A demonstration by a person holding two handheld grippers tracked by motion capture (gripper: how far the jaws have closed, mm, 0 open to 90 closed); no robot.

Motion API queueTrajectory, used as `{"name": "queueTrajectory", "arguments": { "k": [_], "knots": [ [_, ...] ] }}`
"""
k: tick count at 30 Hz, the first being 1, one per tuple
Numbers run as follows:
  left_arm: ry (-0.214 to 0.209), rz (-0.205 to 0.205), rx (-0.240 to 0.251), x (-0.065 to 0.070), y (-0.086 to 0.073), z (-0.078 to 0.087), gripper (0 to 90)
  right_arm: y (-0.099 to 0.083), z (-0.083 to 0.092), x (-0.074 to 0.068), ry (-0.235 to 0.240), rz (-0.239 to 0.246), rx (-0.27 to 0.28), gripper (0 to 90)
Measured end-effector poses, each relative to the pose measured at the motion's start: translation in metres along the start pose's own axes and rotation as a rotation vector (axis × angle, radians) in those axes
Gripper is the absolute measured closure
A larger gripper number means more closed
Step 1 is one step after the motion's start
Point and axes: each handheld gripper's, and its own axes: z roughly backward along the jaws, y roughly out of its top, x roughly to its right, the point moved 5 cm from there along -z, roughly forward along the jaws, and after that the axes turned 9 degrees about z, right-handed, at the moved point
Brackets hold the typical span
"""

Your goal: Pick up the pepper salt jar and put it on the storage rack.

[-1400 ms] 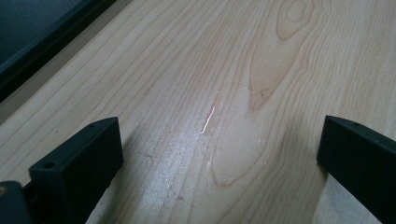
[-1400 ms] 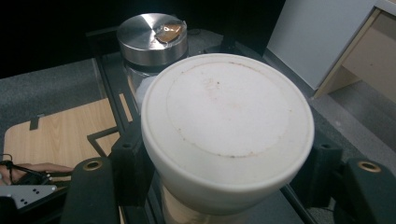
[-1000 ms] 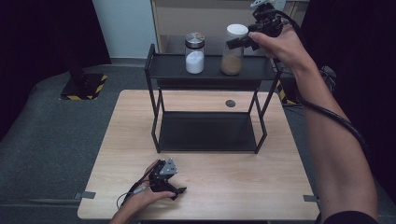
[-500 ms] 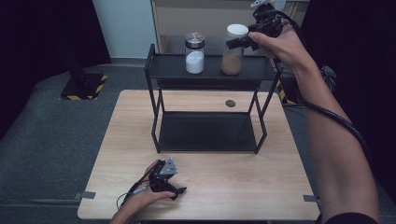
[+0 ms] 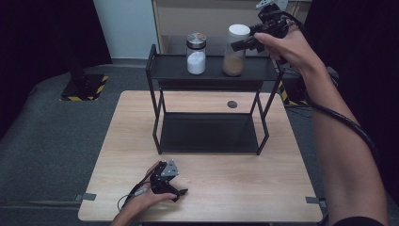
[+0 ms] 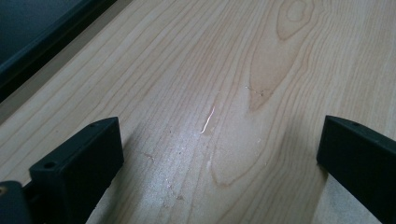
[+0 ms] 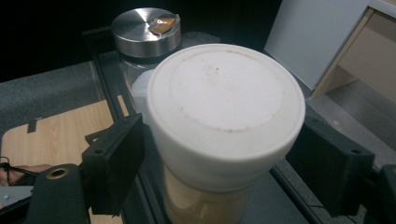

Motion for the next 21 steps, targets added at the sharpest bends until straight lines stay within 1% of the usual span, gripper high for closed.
{"name": "queueTrajectory", "arguments": {
  "k": [8, 13, 14, 16, 21],
  "knots": [
    [0.001, 0.001, 0.001, 0.000, 0.000, 0.000, 0.0, -0.007, 0.020, -0.008, -0.022, 0.016, -0.002, 12.2],
    [0.001, 0.001, -0.001, 0.000, 0.000, 0.000, 0.0, -0.013, 0.031, -0.013, -0.041, 0.001, -0.004, 10.2],
    [0.001, 0.001, -0.001, 0.000, 0.000, 0.000, 0.0, -0.015, 0.033, -0.015, -0.042, 0.004, -0.003, 10.2],
    [0.001, 0.002, -0.001, 0.000, 0.000, 0.000, 0.0, -0.018, 0.037, -0.020, -0.045, 0.008, 0.007, 10.2],
    [0.000, 0.002, -0.002, 0.000, 0.000, 0.000, 0.0, -0.031, 0.049, -0.036, -0.040, 0.007, 0.056, 10.2]
  ]
}}
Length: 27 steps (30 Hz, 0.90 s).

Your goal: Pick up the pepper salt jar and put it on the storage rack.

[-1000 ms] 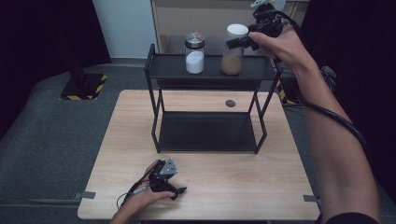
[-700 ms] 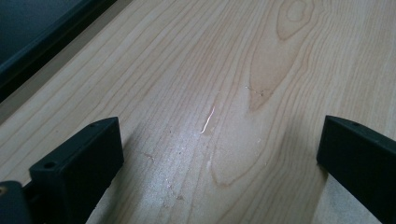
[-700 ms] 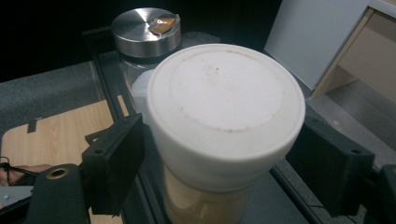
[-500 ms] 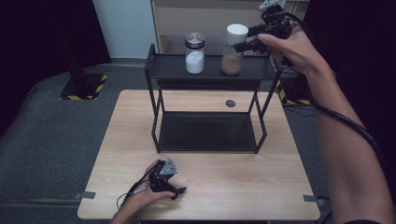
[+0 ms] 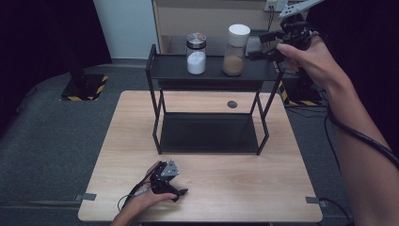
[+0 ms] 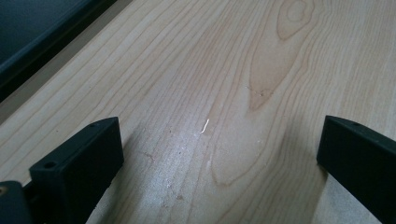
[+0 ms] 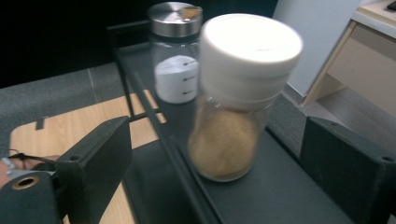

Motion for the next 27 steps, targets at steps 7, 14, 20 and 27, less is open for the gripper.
{"name": "queueTrajectory", "arguments": {
  "k": [7, 14, 20, 27],
  "knots": [
    [0.001, 0.001, 0.002, 0.000, 0.000, 0.000, 0.0, -0.014, 0.017, -0.024, 0.026, 0.008, 0.057, 10.2],
    [0.002, 0.003, 0.003, 0.000, 0.000, 0.000, 0.0, -0.027, 0.024, -0.055, 0.046, 0.020, 0.095, 8.8],
    [0.004, 0.004, 0.006, 0.001, -0.001, 0.000, 0.0, -0.046, 0.021, -0.084, 0.058, 0.021, 0.086, 7.6],
    [0.005, 0.003, 0.003, 0.001, 0.000, 0.000, 0.0, -0.088, 0.006, -0.116, 0.063, 0.003, 0.073, 6.6]
  ]
}}
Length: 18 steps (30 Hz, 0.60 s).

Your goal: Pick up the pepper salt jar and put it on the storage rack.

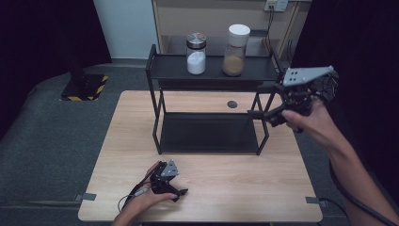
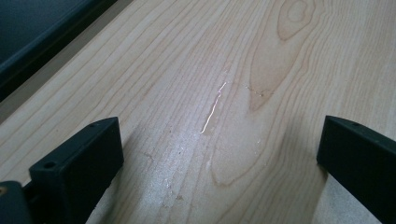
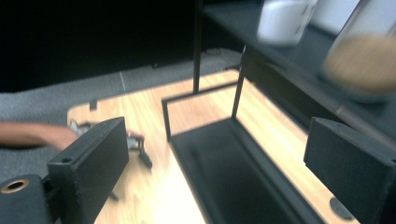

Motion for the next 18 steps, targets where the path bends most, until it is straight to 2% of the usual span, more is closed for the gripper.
{"name": "queueTrajectory", "arguments": {
  "k": [9, 18],
  "knots": [
    [0.000, 0.000, 0.001, 0.000, 0.000, 0.000, 0.0, -0.063, -0.027, -0.040, 0.007, -0.017, -0.048, 5.1],
    [0.000, 0.003, 0.003, 0.000, 0.000, 0.000, 0.0, -0.139, -0.057, -0.075, 0.026, -0.089, -0.074, 3.2]
  ]
}}
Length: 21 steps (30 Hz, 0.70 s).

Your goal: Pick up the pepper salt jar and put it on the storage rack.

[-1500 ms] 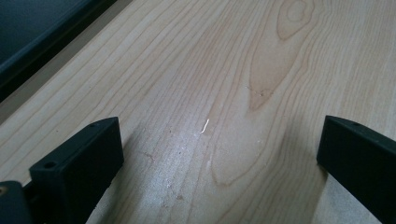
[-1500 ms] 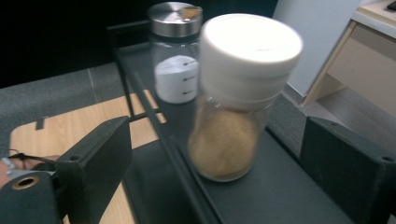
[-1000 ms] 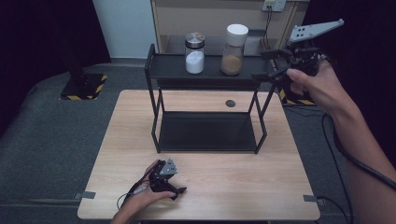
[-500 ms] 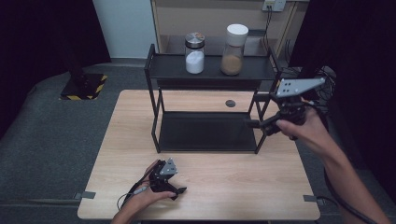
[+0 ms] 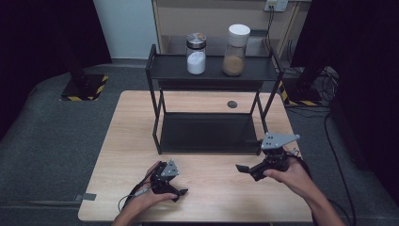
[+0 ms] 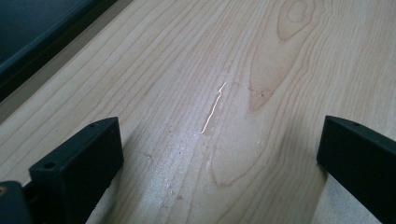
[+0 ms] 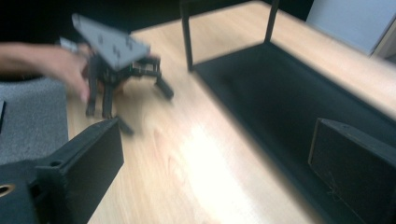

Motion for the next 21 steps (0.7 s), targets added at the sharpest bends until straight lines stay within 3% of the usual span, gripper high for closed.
{"name": "queueTrajectory", "arguments": {
  "k": [5, 10, 16, 18, 21],
  "knots": [
    [0.001, 0.000, -0.001, 0.000, 0.000, 0.000, 0.0, -0.036, -0.025, -0.015, -0.016, 0.027, -0.096, 3.9],
    [0.001, 0.001, 0.000, 0.000, 0.000, 0.000, 0.0, -0.067, -0.040, -0.024, -0.017, 0.042, -0.108, 5.7],
    [0.001, 0.001, 0.000, 0.000, 0.000, 0.000, 0.0, -0.086, -0.051, -0.027, -0.051, 0.046, -0.179, 5.5],
    [0.001, 0.001, 0.000, 0.000, 0.000, 0.000, 0.0, -0.091, -0.051, -0.024, -0.055, 0.016, -0.177, 5.5],
    [0.001, 0.001, 0.000, 0.000, 0.000, 0.000, 0.0, -0.095, -0.052, -0.025, -0.062, 0.028, -0.193, 5.3]
  ]
}}
